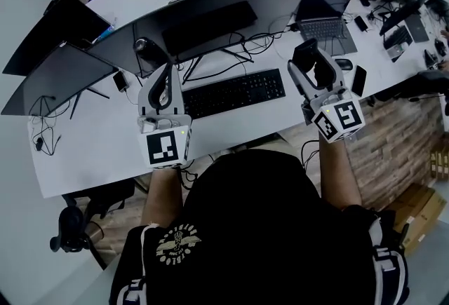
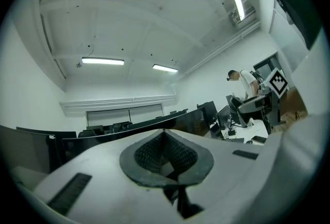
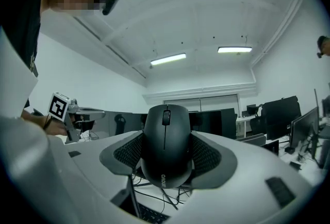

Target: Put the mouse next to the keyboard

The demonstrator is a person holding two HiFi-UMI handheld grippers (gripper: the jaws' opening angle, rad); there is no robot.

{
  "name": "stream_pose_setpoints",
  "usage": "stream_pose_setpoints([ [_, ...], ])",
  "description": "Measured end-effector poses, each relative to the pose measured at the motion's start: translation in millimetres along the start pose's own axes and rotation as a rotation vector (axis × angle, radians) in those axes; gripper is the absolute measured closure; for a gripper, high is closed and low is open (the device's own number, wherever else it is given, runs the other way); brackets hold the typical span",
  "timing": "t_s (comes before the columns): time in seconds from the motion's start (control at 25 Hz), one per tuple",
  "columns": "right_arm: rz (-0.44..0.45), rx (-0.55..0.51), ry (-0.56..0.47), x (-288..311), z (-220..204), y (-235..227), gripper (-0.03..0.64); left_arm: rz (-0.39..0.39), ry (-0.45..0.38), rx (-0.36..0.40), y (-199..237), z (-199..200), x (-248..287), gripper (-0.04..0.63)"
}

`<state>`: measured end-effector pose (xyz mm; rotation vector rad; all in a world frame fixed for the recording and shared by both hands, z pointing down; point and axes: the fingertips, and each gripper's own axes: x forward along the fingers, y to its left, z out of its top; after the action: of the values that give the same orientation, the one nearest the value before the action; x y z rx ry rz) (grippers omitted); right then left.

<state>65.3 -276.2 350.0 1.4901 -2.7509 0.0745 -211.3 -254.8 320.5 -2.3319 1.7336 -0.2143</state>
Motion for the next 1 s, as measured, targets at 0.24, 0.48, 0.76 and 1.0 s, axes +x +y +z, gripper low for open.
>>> stream_pose_setpoints([
  [0.24,-0.009,0.041,0.076,13.4,-42.4,-35.6,0.331,-0.007,0.046,-0.029,-18.0,-26.8,33.6,0.594],
  [0.48,-0.03,0.054,0.152,21.8,-74.8,-64.1,0.33,-0.044,0.056,-0.043,-42.5,-45.1,64.7,0.594],
  [0.76,-0.057,0.07,0.227,24.4,-109.7,-92.3,0.33,-0.093,0.068,-0.07,-75.0,-69.2,102.2,0.594],
  [1.0,-0.088,0.094,0.294,27.3,-141.4,-111.9,0.331,-0.139,0.111,-0.04,-98.5,-79.7,122.8,0.594],
])
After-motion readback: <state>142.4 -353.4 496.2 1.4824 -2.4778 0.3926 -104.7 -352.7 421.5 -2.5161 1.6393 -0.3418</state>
